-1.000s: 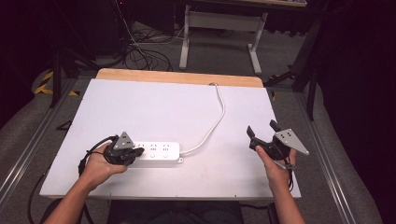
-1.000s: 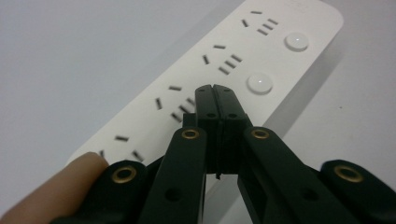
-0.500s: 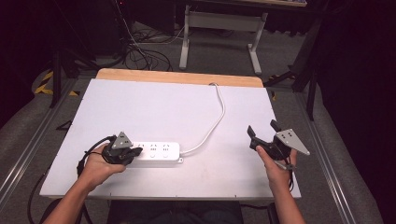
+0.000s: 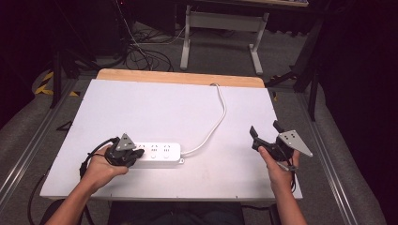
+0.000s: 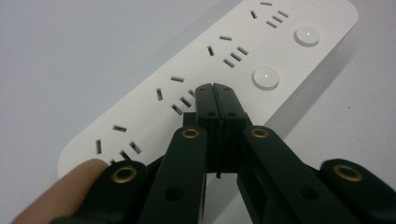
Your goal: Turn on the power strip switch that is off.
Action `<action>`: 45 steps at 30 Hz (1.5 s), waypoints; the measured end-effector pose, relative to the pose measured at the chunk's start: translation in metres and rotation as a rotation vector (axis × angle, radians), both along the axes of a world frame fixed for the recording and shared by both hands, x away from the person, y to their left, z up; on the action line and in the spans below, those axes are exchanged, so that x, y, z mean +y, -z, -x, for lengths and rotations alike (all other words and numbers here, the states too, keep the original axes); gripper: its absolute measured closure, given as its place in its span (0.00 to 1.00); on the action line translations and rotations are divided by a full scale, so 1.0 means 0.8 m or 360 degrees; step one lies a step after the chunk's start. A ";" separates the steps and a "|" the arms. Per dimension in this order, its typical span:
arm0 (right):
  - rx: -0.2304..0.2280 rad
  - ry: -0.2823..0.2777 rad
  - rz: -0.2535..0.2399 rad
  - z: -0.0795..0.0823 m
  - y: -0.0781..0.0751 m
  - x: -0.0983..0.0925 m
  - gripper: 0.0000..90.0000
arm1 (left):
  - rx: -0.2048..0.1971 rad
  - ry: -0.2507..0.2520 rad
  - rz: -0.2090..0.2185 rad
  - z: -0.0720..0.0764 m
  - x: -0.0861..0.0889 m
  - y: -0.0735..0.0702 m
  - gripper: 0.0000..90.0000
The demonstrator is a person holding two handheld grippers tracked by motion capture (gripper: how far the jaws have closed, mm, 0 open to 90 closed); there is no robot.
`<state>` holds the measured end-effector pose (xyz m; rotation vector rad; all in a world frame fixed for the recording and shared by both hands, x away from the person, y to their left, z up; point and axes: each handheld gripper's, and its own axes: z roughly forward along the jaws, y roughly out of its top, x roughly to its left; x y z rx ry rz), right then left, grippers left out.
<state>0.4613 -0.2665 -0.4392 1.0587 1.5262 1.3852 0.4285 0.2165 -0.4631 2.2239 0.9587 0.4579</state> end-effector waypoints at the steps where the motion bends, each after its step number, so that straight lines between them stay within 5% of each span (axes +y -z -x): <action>1: -0.0001 -0.0005 -0.0004 0.000 0.000 0.000 0.11 | 0.0005 -0.0003 -0.0001 0.000 -0.001 0.000 1.00; 20: 0.0008 -0.0002 0.0004 0.000 0.000 0.002 0.11 | -0.0004 -0.0003 0.0014 0.000 0.000 0.001 1.00; 34: 0.0013 -0.0001 0.0014 -0.002 0.002 0.002 0.13 | -0.0153 -0.0056 -0.0119 0.011 -0.005 0.001 1.00; 40: 0.0011 0.0003 0.0017 -0.001 0.001 0.002 0.13 | -0.0157 -0.0093 -0.0084 0.009 0.001 0.000 1.00; 43: 0.0012 0.0003 0.0014 -0.002 0.002 0.002 0.13 | -0.0232 -0.0142 0.0087 0.010 0.011 -0.010 1.00; 45: 0.0015 0.0006 0.0014 -0.002 0.002 0.001 0.13 | -0.0251 -0.0145 0.0123 0.011 0.013 -0.012 1.00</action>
